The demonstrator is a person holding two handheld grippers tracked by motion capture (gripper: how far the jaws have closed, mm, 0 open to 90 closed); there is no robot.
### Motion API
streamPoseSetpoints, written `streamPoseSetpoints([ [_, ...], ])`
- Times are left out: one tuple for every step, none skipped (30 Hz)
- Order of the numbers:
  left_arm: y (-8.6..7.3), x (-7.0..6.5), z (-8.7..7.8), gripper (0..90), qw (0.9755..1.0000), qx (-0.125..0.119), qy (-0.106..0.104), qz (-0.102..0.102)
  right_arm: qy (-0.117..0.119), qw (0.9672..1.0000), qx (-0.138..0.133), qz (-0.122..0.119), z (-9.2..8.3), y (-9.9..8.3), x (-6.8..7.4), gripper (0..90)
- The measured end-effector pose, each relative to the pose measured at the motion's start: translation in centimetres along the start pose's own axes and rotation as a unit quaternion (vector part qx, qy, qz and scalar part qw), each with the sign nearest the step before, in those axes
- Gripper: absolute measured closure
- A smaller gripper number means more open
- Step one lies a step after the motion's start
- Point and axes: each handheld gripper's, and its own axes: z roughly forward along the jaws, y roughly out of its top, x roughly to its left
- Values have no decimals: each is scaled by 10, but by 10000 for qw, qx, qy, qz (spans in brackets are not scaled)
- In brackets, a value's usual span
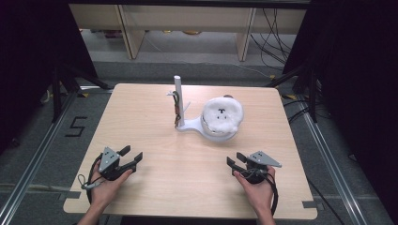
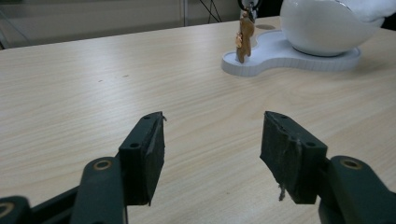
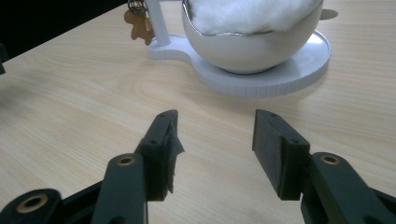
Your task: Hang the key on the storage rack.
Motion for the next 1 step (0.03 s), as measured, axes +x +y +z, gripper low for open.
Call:
streamPoseSetpoints([
  [0, 0, 0, 376, 10000, 0, 0, 0, 0, 10000, 0, 0, 0, 0, 0, 497],
])
